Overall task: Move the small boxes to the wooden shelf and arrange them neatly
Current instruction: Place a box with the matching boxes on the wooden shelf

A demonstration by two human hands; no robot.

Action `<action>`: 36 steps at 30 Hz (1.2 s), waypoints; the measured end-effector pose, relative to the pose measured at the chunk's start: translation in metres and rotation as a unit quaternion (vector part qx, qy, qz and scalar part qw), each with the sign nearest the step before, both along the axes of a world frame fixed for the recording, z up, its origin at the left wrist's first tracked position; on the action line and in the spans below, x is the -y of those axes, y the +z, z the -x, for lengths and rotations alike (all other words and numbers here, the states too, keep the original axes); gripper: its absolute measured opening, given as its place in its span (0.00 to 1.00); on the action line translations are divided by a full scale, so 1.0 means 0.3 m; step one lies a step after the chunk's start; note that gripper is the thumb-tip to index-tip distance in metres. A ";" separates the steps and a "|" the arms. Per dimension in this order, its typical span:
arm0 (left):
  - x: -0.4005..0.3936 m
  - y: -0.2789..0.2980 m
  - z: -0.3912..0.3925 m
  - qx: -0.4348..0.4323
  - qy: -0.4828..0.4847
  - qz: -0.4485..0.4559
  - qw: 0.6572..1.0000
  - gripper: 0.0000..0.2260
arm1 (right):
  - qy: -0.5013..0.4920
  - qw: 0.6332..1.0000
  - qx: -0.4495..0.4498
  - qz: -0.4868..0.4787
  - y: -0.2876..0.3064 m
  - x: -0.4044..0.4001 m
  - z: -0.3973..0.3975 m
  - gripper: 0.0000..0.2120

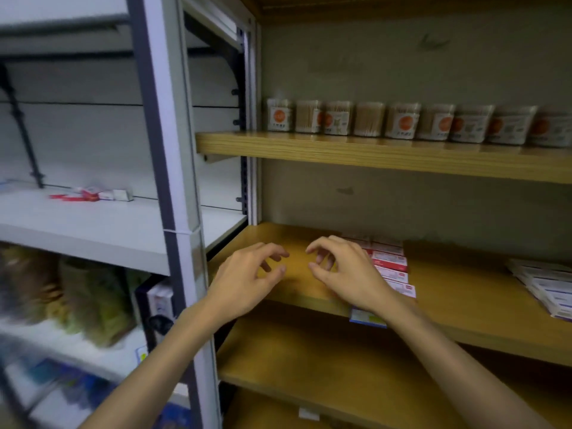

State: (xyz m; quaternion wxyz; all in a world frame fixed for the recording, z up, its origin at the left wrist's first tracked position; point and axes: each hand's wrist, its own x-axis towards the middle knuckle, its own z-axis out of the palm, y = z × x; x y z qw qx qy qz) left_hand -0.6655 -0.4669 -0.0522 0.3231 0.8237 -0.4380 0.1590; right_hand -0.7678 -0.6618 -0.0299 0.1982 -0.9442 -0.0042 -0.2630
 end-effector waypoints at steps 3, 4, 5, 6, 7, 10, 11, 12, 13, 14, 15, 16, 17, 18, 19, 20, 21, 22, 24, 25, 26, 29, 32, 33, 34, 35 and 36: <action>-0.145 -0.001 -0.024 -0.009 0.023 0.020 0.999 0.11 | 0.047 0.999 0.008 -0.004 0.015 -0.136 -0.057 0.08; -0.192 0.002 -0.032 -0.012 0.030 0.027 0.999 0.11 | 0.056 0.998 0.012 -0.009 0.020 -0.181 -0.076 0.08; -0.239 0.006 -0.042 -0.011 0.037 0.034 0.999 0.11 | 0.063 0.998 0.020 -0.016 0.025 -0.227 -0.096 0.08; -0.286 0.011 -0.052 -0.010 0.044 0.036 0.998 0.11 | 0.069 0.997 0.027 -0.023 0.030 -0.276 -0.115 0.08; -0.332 0.016 -0.062 -0.008 0.048 0.036 0.998 0.11 | 0.077 0.996 0.031 -0.029 0.032 -0.323 -0.134 0.08; -0.479 0.024 -0.109 0.005 0.050 0.027 0.998 0.08 | 0.102 0.994 0.026 -0.040 0.032 -0.478 -0.194 0.09; -0.531 0.026 -0.131 0.006 0.055 0.023 0.998 0.08 | 0.108 0.993 0.026 -0.043 0.031 -0.531 -0.216 0.09; -0.583 0.024 -0.156 0.007 0.063 0.017 0.998 0.08 | 0.110 0.993 0.028 -0.044 0.029 -0.583 -0.242 0.08; -0.636 0.019 -0.184 0.008 0.071 0.010 0.997 0.09 | 0.109 0.993 0.030 -0.043 0.026 -0.638 -0.270 0.08; -0.689 0.015 -0.212 0.013 0.078 0.000 0.997 0.09 | 0.106 0.993 0.032 -0.041 0.022 -0.693 -0.300 0.08; -0.745 0.013 -0.242 0.022 0.084 -0.009 0.996 0.10 | 0.103 0.993 0.035 -0.039 0.019 -0.748 -0.332 0.08; -0.801 0.009 -0.276 0.033 0.087 -0.017 0.996 0.11 | 0.100 0.994 0.037 -0.039 0.015 -0.802 -0.367 0.08; -0.857 0.006 -0.313 0.041 0.086 -0.023 0.995 0.12 | 0.096 0.994 0.035 -0.039 0.010 -0.854 -0.403 0.08; -0.912 0.004 -0.351 0.045 0.083 -0.030 0.995 0.13 | 0.091 0.995 0.032 -0.037 0.006 -0.905 -0.438 0.08; -0.965 0.000 -0.394 0.047 0.081 -0.042 0.995 0.14 | 0.086 0.995 0.027 -0.032 0.000 -0.954 -0.475 0.08; -1.015 -0.004 -0.437 0.050 0.081 -0.059 0.994 0.15 | 0.079 0.996 0.023 -0.025 -0.005 -1.001 -0.511 0.08; -1.060 -0.008 -0.479 0.052 0.082 -0.077 0.992 0.16 | 0.072 0.997 0.018 -0.014 -0.011 -1.044 -0.547 0.08; -1.103 -0.011 -0.522 0.051 0.084 -0.090 0.991 0.17 | 0.066 0.998 0.011 -0.004 -0.016 -1.087 -0.587 0.07; -1.179 -0.013 -0.600 0.040 0.088 -0.096 0.991 0.18 | 0.053 0.999 -0.004 0.009 -0.019 -1.163 -0.667 0.07; -1.212 -0.014 -0.636 0.035 0.090 -0.094 0.991 0.18 | 0.047 0.999 -0.009 0.016 -0.018 -1.194 -0.707 0.07; -1.242 -0.014 -0.672 0.031 0.094 -0.092 0.991 0.18 | 0.040 0.999 -0.013 0.022 -0.016 -1.219 -0.749 0.07; -1.323 -0.014 -0.786 0.022 0.103 -0.087 0.991 0.18 | 0.023 0.999 -0.018 0.027 -0.005 -1.275 -0.879 0.08; -1.382 -0.016 -0.915 0.012 0.108 -0.090 0.990 0.18 | 0.012 0.999 -0.027 0.037 -0.004 -1.314 -1.007 0.08; -1.400 -0.015 -0.963 0.012 0.110 -0.094 0.989 0.18 | 0.008 0.999 -0.031 0.042 -0.006 -1.324 -1.053 0.08; -1.420 -0.013 -1.013 0.013 0.111 -0.096 0.989 0.18 | 0.004 0.998 -0.034 0.045 -0.006 -1.335 -1.103 0.08; -1.439 -0.007 -1.061 0.016 0.111 -0.098 0.989 0.18 | 0.001 0.998 -0.034 0.047 -0.005 -1.346 -1.153 0.08; -1.458 0.000 -1.109 0.019 0.109 -0.101 0.989 0.19 | -0.002 0.998 -0.033 0.048 -0.003 -1.357 -1.205 0.08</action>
